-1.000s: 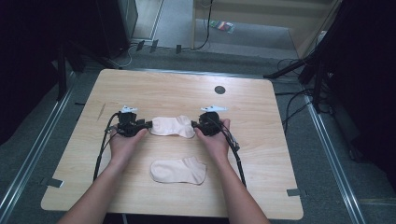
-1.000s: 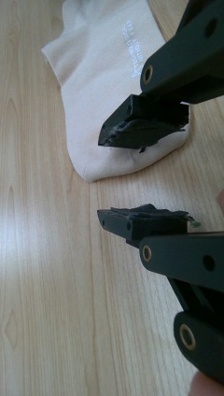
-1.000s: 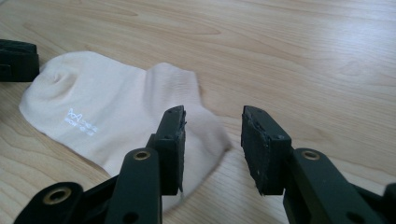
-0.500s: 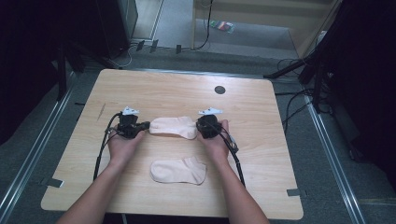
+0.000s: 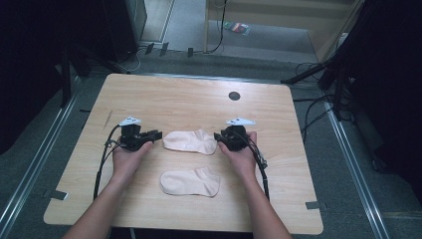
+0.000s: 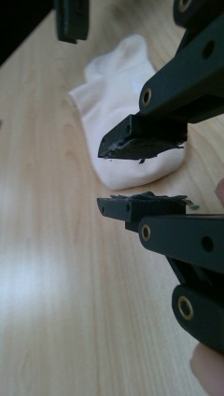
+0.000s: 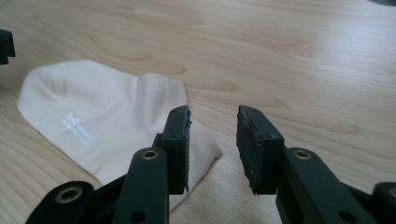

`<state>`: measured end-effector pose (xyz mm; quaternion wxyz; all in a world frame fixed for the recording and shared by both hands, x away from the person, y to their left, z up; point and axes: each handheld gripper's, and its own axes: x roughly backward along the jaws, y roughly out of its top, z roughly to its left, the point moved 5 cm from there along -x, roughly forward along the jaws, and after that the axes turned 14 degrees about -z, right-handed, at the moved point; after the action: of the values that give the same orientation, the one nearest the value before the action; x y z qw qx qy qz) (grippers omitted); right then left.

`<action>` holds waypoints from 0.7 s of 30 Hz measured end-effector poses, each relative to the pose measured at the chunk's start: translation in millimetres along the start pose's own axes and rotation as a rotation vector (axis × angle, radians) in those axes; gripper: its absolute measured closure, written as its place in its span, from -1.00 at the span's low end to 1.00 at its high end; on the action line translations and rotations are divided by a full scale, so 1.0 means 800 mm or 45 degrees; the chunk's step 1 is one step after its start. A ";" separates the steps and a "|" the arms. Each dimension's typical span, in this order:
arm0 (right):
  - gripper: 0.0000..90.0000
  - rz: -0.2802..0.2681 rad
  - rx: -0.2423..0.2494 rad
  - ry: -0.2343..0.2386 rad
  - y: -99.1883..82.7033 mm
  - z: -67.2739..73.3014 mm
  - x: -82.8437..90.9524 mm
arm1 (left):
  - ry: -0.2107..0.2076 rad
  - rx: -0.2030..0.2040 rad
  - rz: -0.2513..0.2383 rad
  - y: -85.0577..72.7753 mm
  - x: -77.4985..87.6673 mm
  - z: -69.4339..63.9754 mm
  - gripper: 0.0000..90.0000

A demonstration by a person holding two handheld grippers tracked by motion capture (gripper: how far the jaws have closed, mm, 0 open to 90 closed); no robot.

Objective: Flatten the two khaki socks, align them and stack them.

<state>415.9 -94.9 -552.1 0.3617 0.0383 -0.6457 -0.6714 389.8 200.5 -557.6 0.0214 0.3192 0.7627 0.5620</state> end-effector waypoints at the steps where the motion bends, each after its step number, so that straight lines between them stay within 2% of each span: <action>1: 0.45 -0.008 -0.018 -0.029 0.002 -0.004 0.003 | 0.029 0.029 -0.013 0.003 -0.001 0.003 0.53; 3: 0.46 -0.002 -0.054 -0.035 0.001 -0.006 0.002 | 0.040 0.065 -0.022 0.001 -0.006 0.006 0.49; 6: 0.42 0.019 -0.060 -0.047 -0.005 -0.004 -0.003 | 0.050 0.060 -0.005 -0.004 -0.012 0.006 0.45; 7: 0.38 0.025 -0.063 -0.041 -0.007 -0.002 -0.006 | 0.044 0.038 0.018 -0.011 -0.018 0.003 0.44; 8: 0.38 0.025 -0.063 -0.041 -0.007 -0.002 -0.006 | 0.044 0.038 0.018 -0.011 -0.018 0.003 0.43; 10: 0.31 0.035 -0.061 -0.030 -0.012 0.002 -0.012 | 0.034 -0.006 0.035 -0.015 -0.023 -0.003 0.42; 11: 0.31 0.035 -0.061 -0.030 -0.012 0.002 -0.012 | 0.034 -0.006 0.035 -0.015 -0.023 -0.003 0.41; 13: 0.30 0.046 -0.041 -0.022 -0.015 0.009 -0.016 | 0.034 -0.047 0.040 -0.016 -0.025 -0.008 0.41; 14: 0.30 0.046 -0.041 -0.022 -0.015 0.009 -0.016 | 0.034 -0.047 0.040 -0.016 -0.025 -0.008 0.40; 15: 0.30 0.053 -0.032 -0.024 -0.018 0.012 -0.017 | 0.022 -0.082 0.067 -0.017 -0.028 -0.013 0.39; 16: 0.30 0.053 -0.032 -0.024 -0.018 0.012 -0.017 | 0.022 -0.082 0.067 -0.017 -0.028 -0.013 0.39; 17: 0.30 0.054 -0.027 -0.028 -0.019 0.012 -0.018 | 0.017 -0.110 0.079 -0.017 -0.030 -0.016 0.39; 18: 0.31 0.062 -0.011 -0.040 -0.021 0.014 -0.018 | 0.027 -0.150 0.098 -0.018 -0.031 -0.020 0.43; 21: 0.36 0.065 0.020 -0.053 -0.024 0.015 -0.019 | 0.056 -0.168 0.108 -0.019 -0.034 -0.021 0.50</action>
<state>412.1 -78.6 -573.8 0.3648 0.0107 -0.6590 -0.6577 397.7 169.7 -573.6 0.0016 0.3367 0.7102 0.6183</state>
